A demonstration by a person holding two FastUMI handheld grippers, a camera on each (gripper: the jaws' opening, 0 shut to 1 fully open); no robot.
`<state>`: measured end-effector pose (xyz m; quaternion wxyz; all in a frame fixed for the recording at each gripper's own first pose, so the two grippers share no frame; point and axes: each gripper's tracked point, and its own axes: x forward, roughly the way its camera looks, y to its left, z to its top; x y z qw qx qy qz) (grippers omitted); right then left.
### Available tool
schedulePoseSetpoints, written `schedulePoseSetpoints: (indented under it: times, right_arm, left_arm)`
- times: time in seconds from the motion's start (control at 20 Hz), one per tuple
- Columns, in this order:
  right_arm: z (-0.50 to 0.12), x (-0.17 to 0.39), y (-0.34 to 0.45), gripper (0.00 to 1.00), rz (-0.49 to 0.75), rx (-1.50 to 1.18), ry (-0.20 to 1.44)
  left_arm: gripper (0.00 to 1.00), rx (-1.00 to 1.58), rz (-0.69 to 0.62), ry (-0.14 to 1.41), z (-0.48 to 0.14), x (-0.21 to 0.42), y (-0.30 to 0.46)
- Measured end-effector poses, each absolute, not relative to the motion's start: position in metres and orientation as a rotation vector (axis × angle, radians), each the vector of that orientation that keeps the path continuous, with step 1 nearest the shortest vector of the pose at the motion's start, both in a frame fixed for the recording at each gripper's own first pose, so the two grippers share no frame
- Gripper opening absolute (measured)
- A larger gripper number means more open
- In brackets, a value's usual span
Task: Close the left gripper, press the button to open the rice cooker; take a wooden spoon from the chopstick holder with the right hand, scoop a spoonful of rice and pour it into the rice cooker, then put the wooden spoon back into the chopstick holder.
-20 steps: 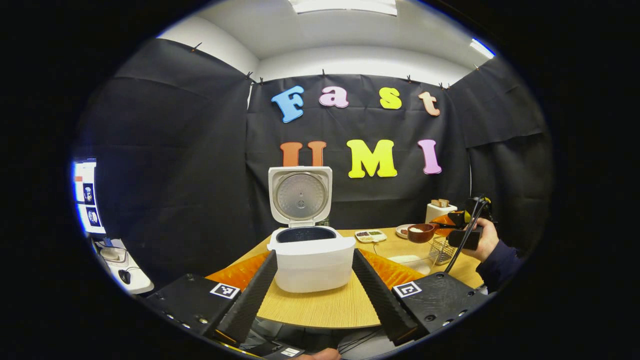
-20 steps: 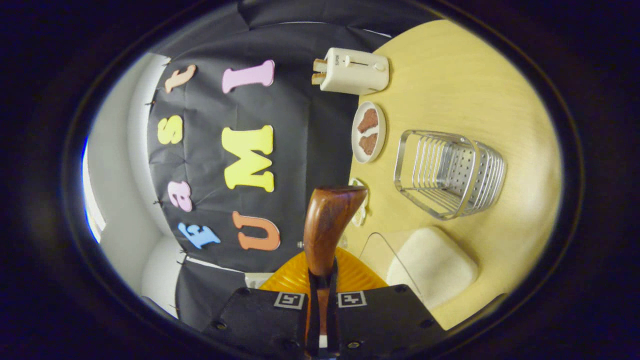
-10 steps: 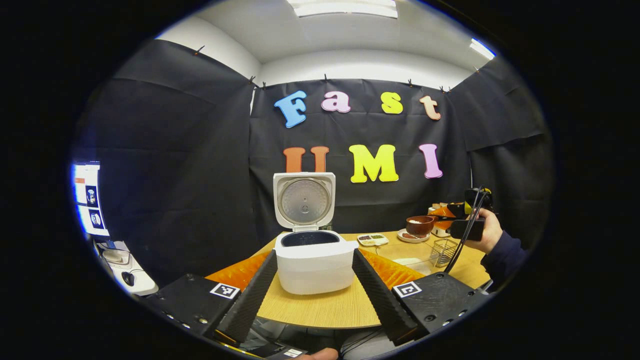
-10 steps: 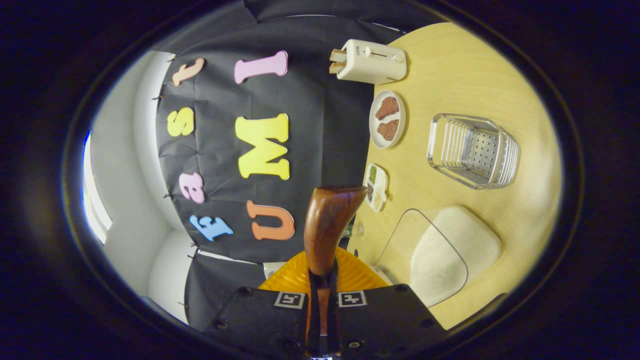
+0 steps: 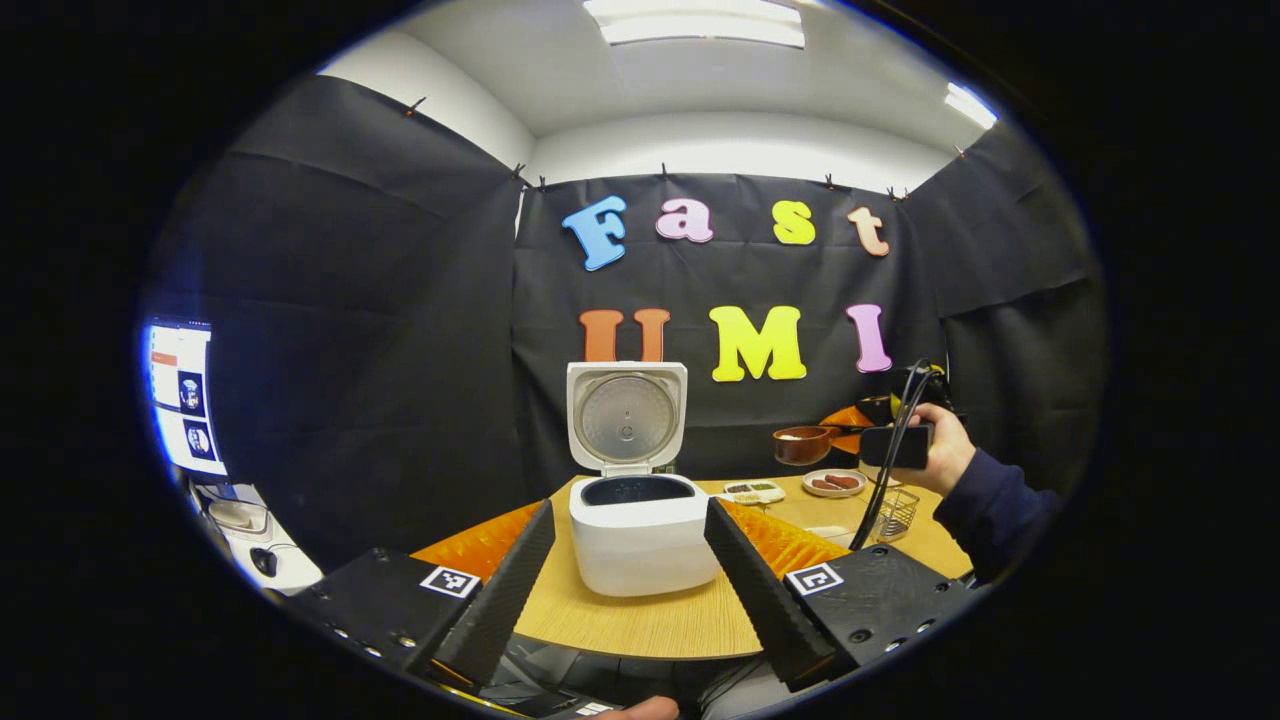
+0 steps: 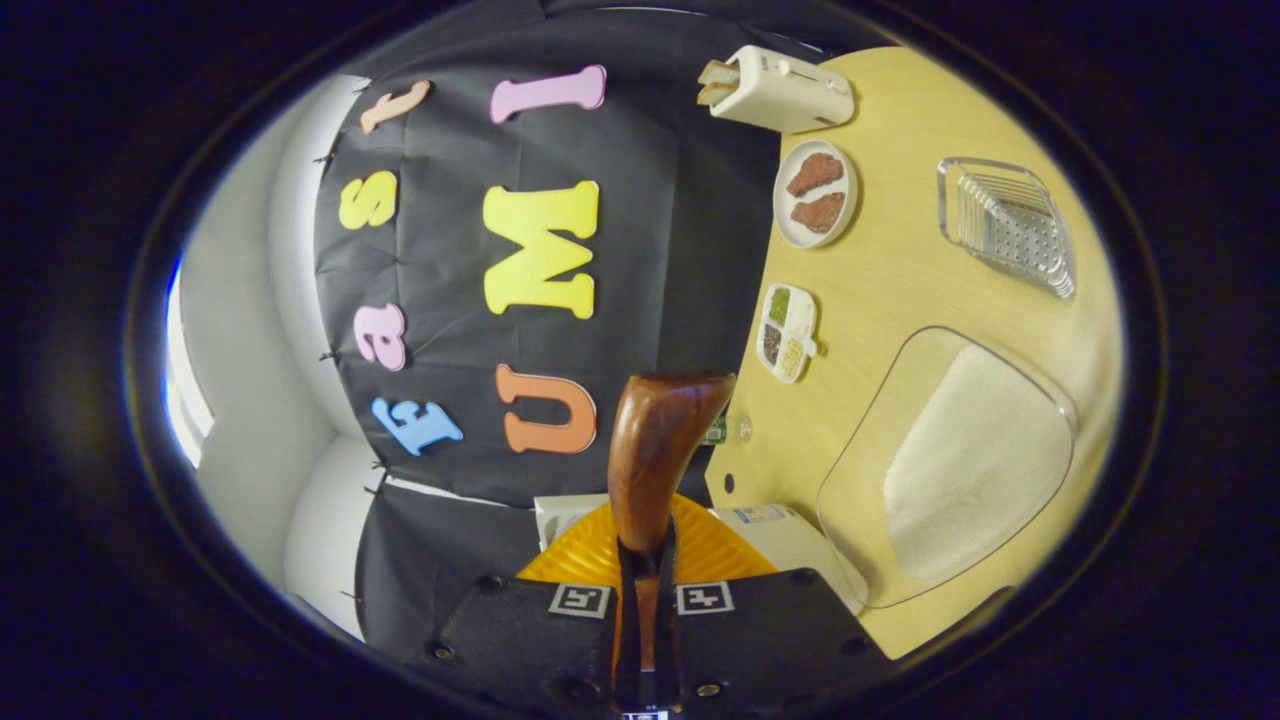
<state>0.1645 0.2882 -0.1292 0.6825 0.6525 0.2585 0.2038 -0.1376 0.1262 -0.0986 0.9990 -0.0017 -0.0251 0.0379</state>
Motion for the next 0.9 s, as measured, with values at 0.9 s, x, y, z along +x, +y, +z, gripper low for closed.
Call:
schedulePoseSetpoints:
  times: [0.9]
  right_arm:
    - [-0.098, 0.215, 0.434, 0.11, 0.409, 0.888, 0.473]
  left_arm:
    - [0.94, -0.098, 0.106, -0.052, -0.13, -0.142, 0.178]
